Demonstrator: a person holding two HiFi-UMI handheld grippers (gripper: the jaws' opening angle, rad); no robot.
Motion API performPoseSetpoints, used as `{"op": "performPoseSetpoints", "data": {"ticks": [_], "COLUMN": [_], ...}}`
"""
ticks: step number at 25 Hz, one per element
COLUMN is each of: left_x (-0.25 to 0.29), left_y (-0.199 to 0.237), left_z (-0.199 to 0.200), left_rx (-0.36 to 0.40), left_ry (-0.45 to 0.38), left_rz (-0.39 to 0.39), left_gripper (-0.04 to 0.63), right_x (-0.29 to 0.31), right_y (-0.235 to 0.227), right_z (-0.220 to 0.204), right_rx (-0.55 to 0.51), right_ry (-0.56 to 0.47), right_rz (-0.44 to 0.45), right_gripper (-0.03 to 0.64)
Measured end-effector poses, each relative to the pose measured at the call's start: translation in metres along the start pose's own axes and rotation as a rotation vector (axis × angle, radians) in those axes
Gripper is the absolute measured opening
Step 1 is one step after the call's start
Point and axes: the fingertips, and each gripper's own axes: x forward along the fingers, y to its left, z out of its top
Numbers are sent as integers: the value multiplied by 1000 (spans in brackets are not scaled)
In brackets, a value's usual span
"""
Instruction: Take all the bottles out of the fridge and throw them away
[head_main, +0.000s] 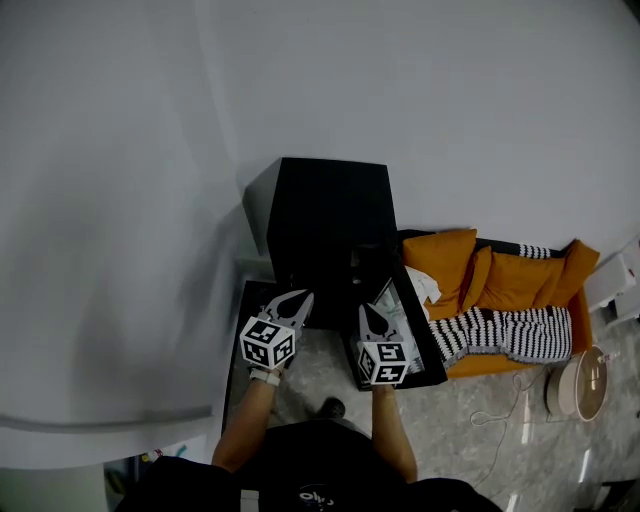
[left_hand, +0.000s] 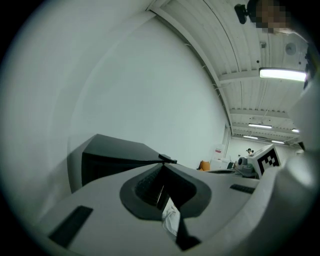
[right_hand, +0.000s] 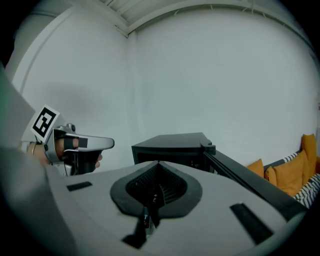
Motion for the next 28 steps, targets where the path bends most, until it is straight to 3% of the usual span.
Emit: {"op": "performPoseSetpoints", "data": {"ticks": [11,28], "left_x": [7,2], "left_y": [32,56], "left_z": [19,23], "left_rx": [30,6], "left_ry": [4,5], "left_rz": [-36,-48], "left_gripper": [3,3], "right_x": [26,45], "right_y": [5,21], "right_z": [18,29], "right_rx": [-4,-12], "right_ry": [-24,-27], "right_rz": [-52,-59], "right_gripper": [8,8]}}
